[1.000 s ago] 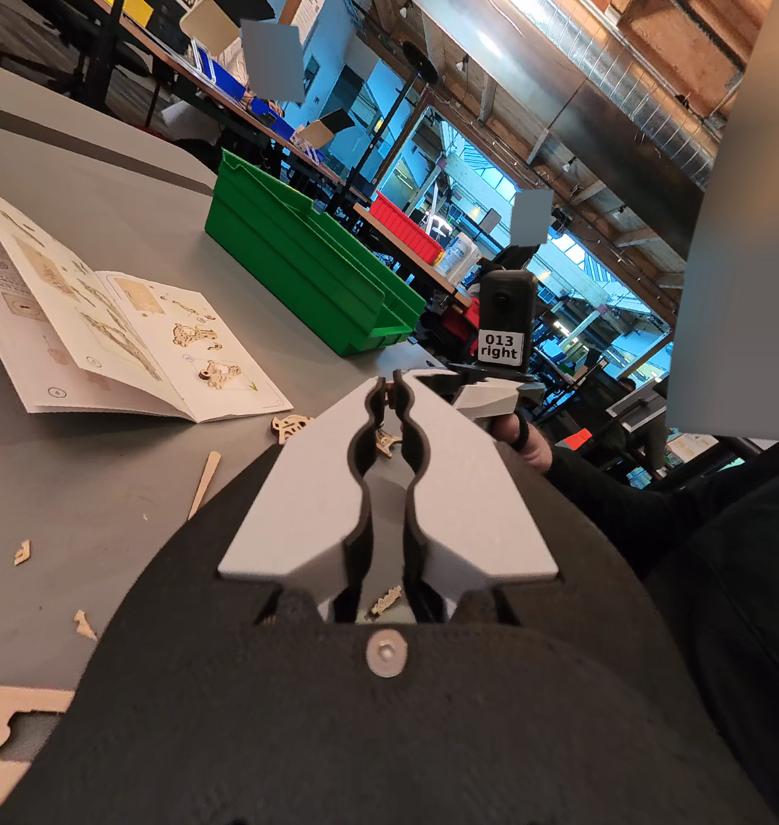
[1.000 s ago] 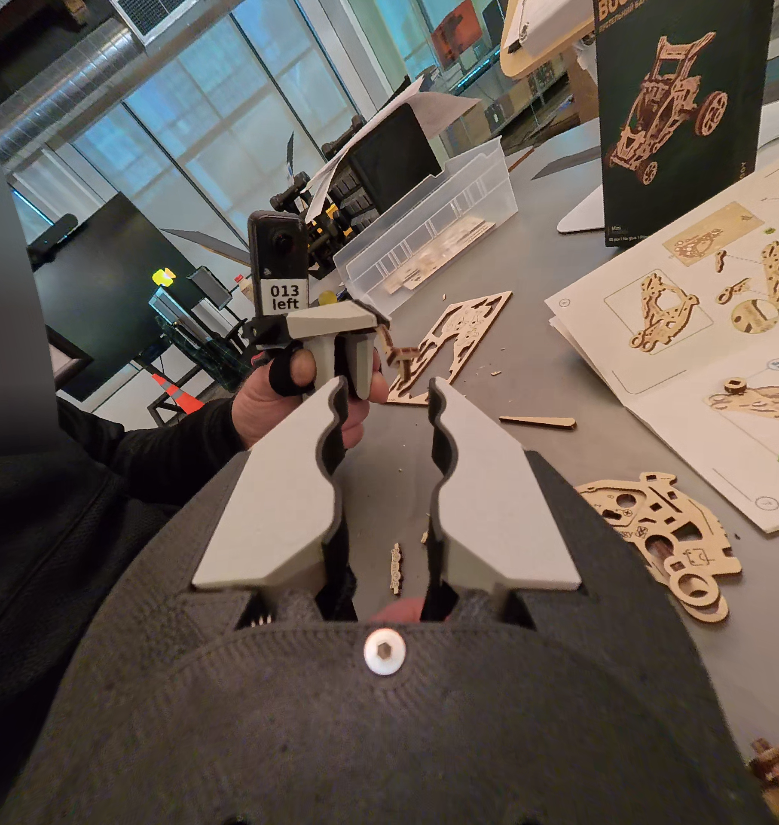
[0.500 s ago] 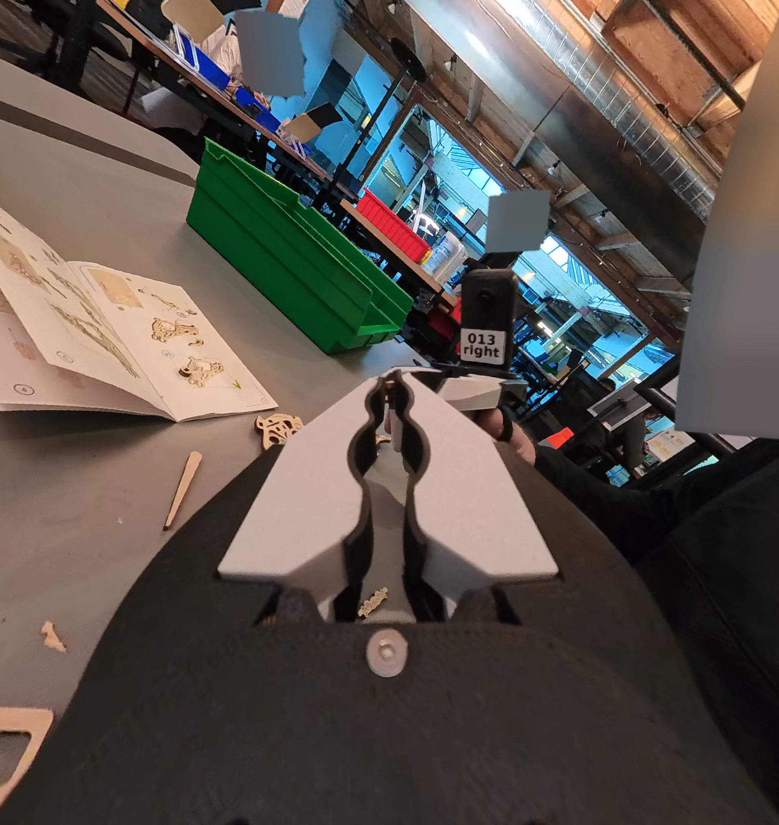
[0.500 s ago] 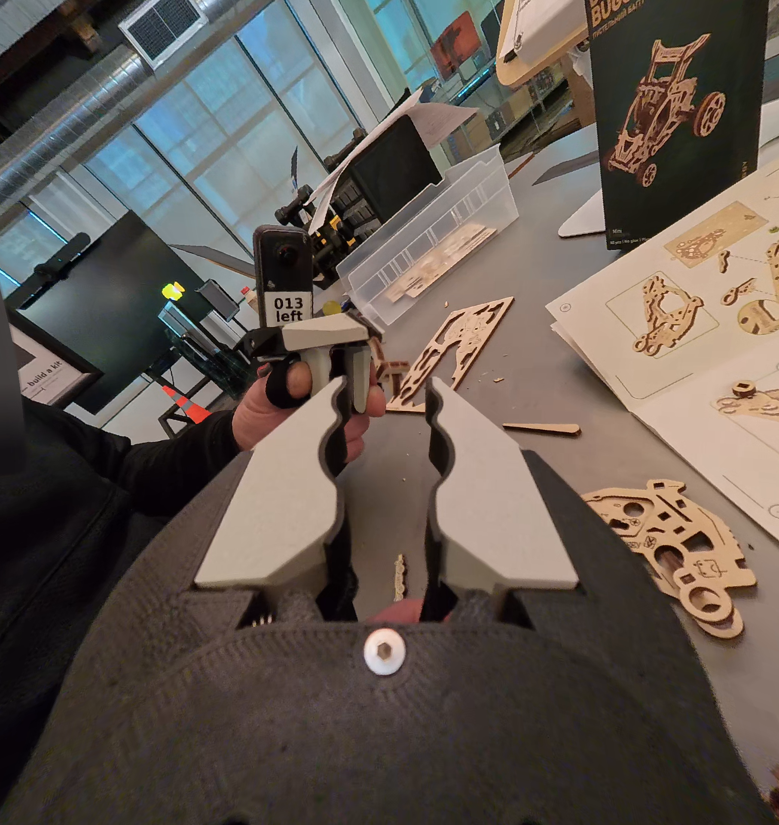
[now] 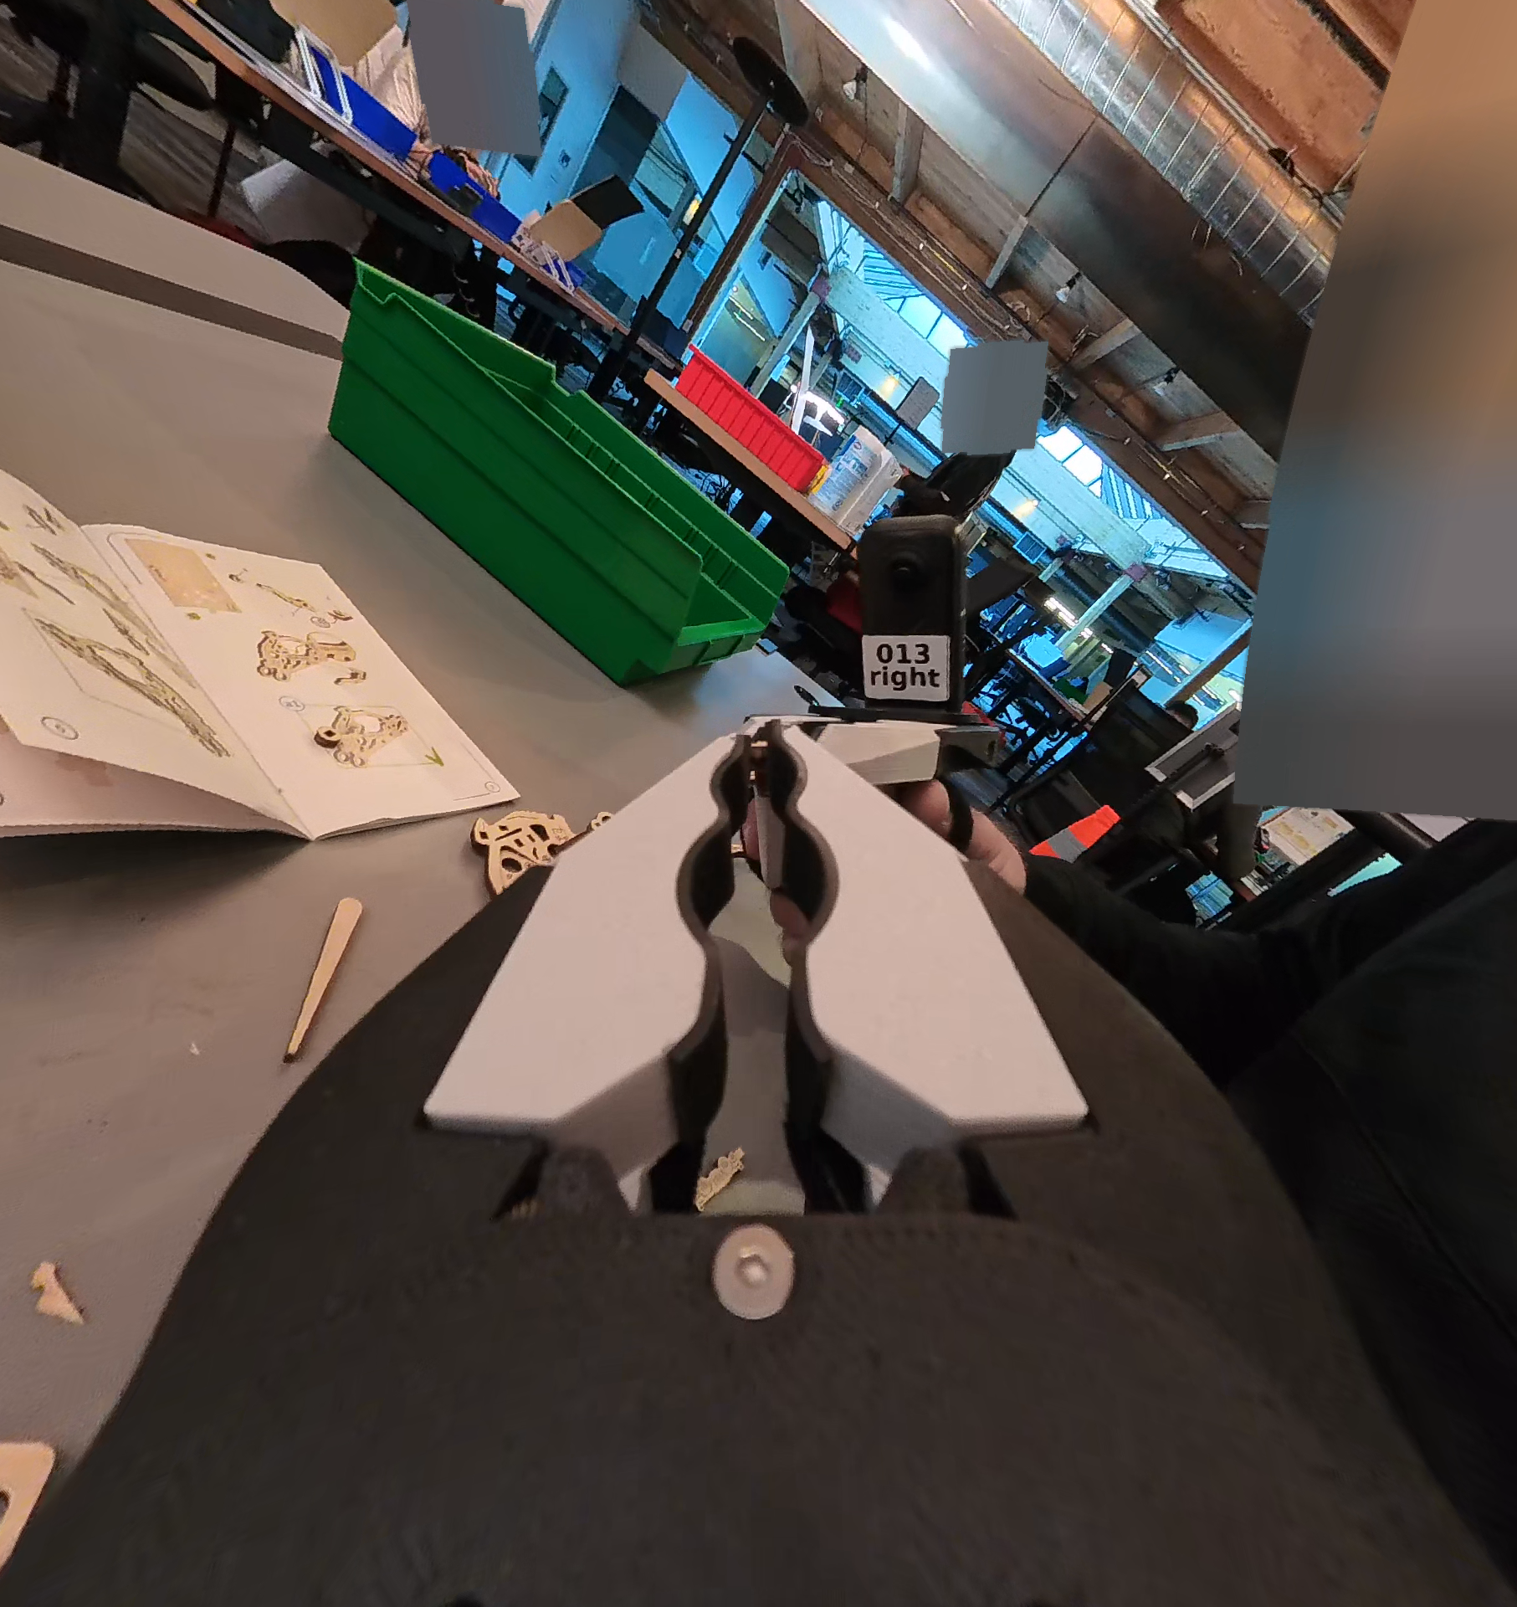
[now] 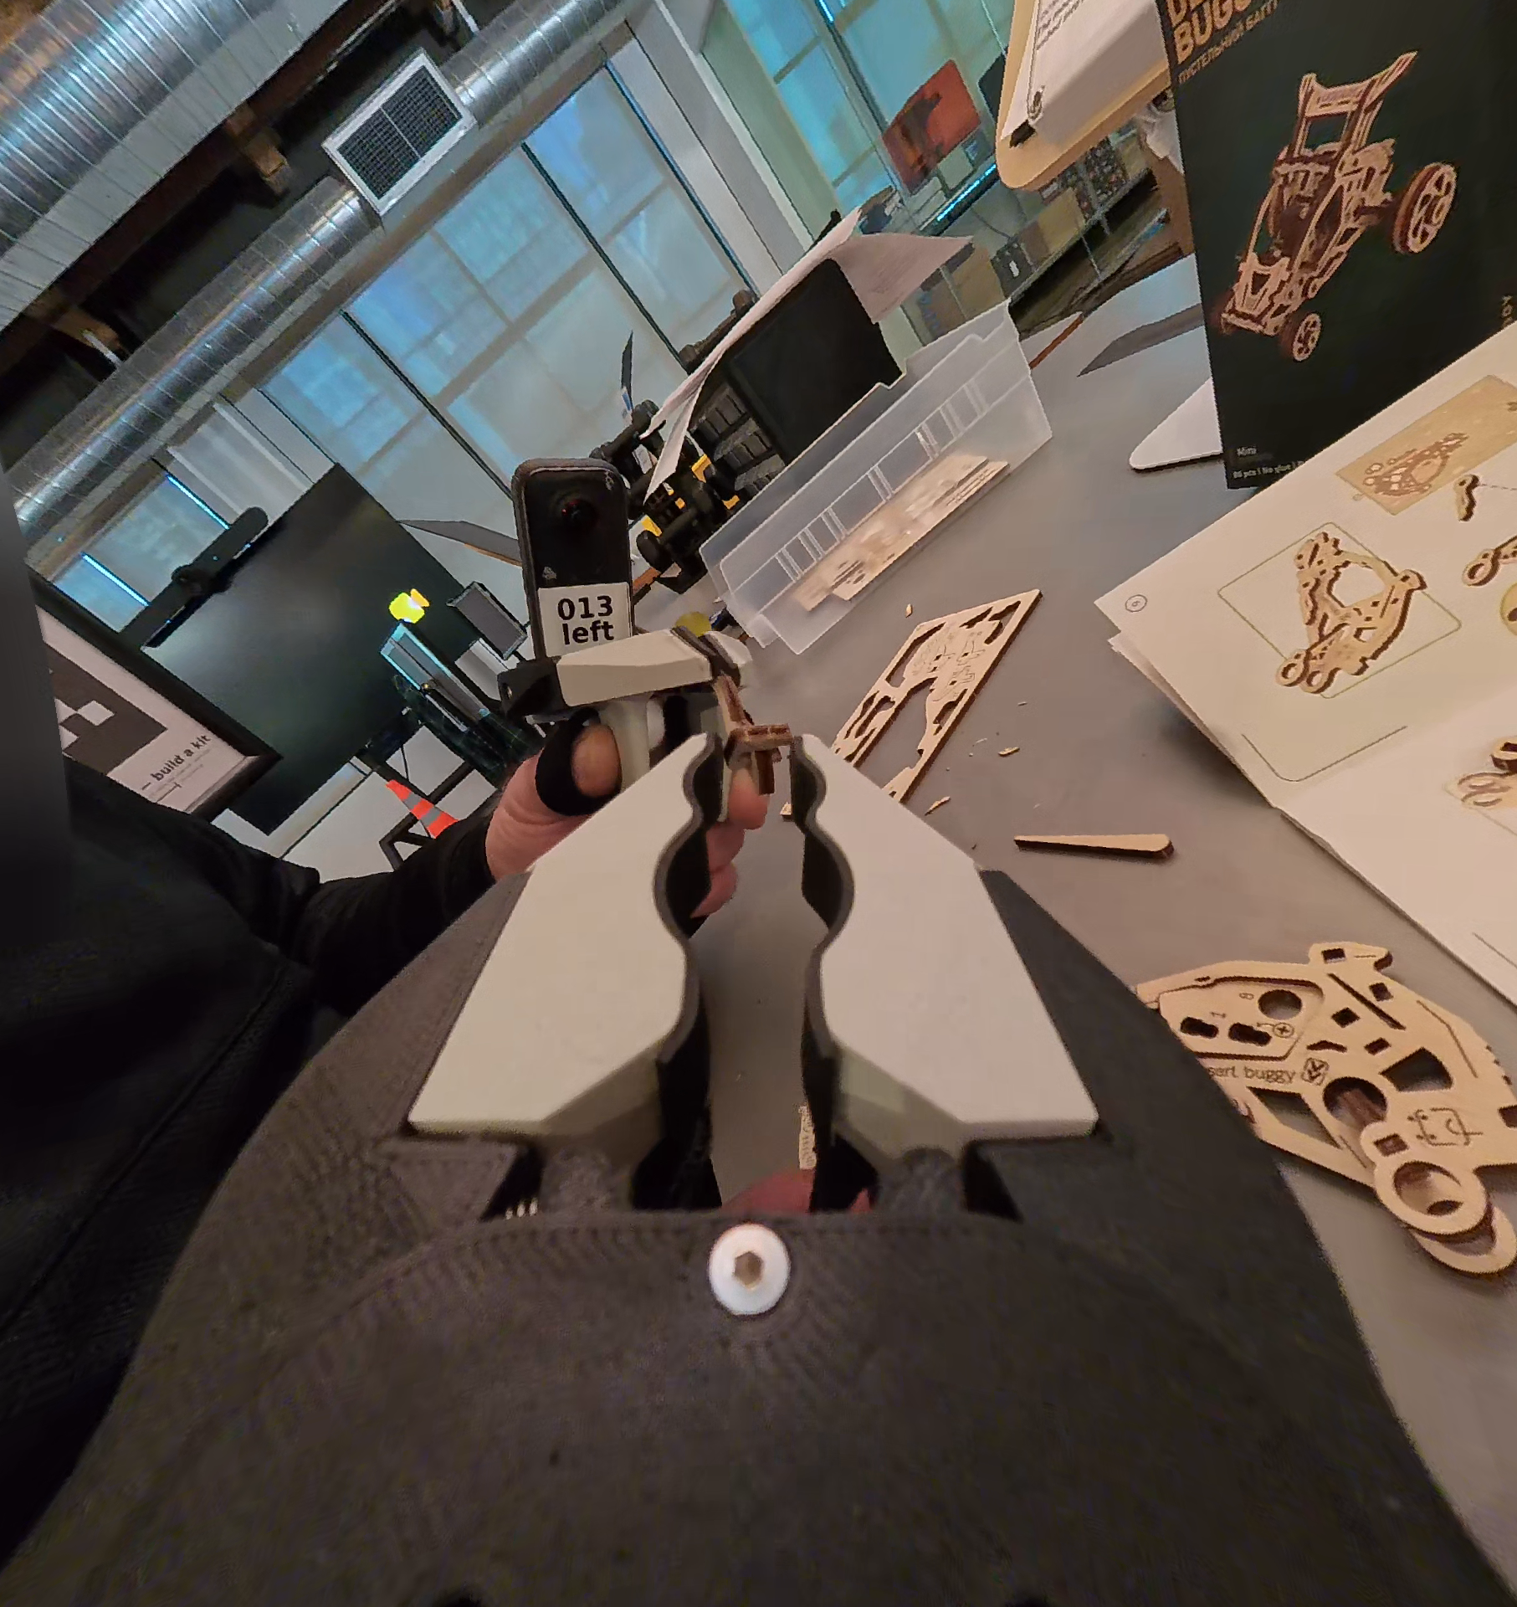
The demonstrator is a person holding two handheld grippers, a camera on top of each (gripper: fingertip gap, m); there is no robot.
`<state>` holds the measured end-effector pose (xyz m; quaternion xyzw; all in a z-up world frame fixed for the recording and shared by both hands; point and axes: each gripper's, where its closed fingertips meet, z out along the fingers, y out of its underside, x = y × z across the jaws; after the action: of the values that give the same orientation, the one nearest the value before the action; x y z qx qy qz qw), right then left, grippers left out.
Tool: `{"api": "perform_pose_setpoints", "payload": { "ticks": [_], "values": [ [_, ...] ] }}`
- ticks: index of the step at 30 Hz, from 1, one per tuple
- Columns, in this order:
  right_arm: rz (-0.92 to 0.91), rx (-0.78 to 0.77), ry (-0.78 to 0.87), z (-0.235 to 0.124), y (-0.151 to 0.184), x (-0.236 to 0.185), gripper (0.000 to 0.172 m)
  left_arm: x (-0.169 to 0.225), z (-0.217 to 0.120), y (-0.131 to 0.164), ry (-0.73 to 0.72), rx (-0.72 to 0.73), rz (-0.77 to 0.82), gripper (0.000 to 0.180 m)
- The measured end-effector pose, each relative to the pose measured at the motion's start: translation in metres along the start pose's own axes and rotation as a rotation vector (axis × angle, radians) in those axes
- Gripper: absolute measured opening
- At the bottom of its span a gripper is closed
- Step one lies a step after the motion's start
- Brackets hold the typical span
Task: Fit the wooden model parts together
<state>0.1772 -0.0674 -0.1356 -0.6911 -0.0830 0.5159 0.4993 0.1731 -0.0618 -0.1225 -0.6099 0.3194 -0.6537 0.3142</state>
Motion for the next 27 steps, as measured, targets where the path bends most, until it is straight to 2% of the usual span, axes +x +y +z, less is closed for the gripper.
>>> {"api": "perform_pose_setpoints", "payload": {
  "ticks": [10,14,18,27],
  "values": [
    [0.010,0.013,0.002,-0.002,-0.002,0.000,0.021,-0.002,0.000,-0.003,-0.010,0.027,-0.003,0.001],
    [-0.029,0.001,0.056,-0.004,-0.002,0.004,0.025,-0.003,-0.002,-0.005,-0.034,0.040,0.031,0.001],
    [-0.057,-0.025,0.093,-0.006,-0.003,0.003,0.021,-0.003,-0.003,-0.009,-0.112,0.033,0.189,0.001],
    [0.073,0.013,0.059,-0.003,-0.008,-0.001,0.015,0.012,0.001,-0.009,-0.257,-0.034,0.617,0.001]
  ]
}}
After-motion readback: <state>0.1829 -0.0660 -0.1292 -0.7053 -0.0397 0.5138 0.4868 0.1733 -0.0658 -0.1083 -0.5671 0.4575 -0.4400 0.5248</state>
